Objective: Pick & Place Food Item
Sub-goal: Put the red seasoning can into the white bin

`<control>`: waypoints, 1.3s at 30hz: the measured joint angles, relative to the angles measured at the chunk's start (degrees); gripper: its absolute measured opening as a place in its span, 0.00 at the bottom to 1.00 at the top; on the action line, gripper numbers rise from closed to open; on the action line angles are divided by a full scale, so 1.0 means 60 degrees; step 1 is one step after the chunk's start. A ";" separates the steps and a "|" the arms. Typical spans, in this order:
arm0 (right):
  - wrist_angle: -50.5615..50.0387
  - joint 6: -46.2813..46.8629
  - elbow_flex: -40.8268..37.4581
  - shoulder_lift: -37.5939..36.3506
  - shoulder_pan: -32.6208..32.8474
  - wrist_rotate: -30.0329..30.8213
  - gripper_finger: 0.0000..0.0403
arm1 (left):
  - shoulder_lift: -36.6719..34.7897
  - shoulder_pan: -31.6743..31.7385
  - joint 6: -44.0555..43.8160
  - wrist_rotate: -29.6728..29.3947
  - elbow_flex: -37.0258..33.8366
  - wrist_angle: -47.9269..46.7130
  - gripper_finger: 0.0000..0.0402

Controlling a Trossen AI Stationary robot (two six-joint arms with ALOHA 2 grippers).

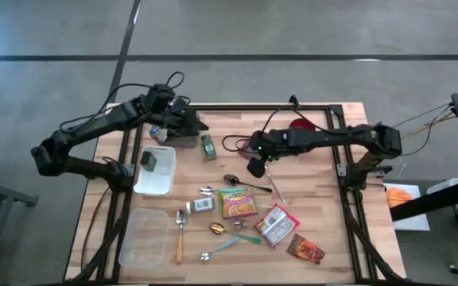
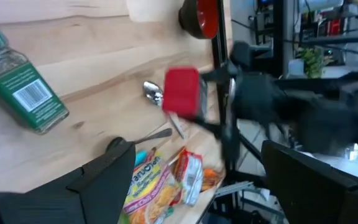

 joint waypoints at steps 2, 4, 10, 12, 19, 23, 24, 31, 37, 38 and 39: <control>0.0001 -0.0286 0.0578 0.0007 0.0265 -0.0002 0.73 | 0.0093 0.0000 -0.0031 -0.0003 -0.0004 0.0034 0.87; 0.0021 -0.0466 0.1200 0.0059 0.0458 -0.0002 0.73 | 0.0186 -0.0042 -0.0202 0.0001 -0.0004 0.0217 0.87; 0.0048 -0.0687 0.2425 0.0120 0.0654 0.0479 0.73 | 0.0494 -0.0369 -0.0648 0.0200 -0.0004 0.0818 0.87; 0.0036 -0.0746 0.2556 0.0136 0.0615 0.0504 0.73 | 0.0549 -0.0493 -0.0828 0.0255 -0.0004 0.1145 0.87; 0.0028 -0.0917 0.2586 0.0171 0.0608 0.0509 0.73 | 0.0625 -0.0877 -0.1390 0.0029 0.0000 0.2153 0.87; 0.0159 -0.0913 0.2586 0.0171 0.0604 0.0493 0.73 | 0.0625 -0.0926 -0.1577 -0.0044 0.0000 0.2153 0.87; 0.0233 -0.0913 0.2586 0.0171 0.0604 0.0492 0.73 | 0.0625 -0.0952 -0.1587 -0.0056 0.0000 0.2153 0.87; 0.0380 -0.0888 0.2590 0.0171 0.0608 0.0409 0.73 | 0.1145 -0.1385 -0.2048 -0.0052 0.0011 0.3238 0.87; 0.0266 -0.0888 0.2588 0.0171 0.0608 0.0394 0.73 | 0.1716 -0.1612 -0.2237 0.0376 0.0263 0.3635 0.87; 0.0275 -0.0886 0.2588 0.0171 0.0608 0.0391 0.73 | 0.1799 -0.1658 -0.2237 0.0438 0.0328 0.3705 0.87; 0.0289 -0.0888 0.2590 0.0171 0.0612 0.0391 0.73 | 0.1844 -0.1677 -0.2240 0.0478 0.0343 0.3679 0.87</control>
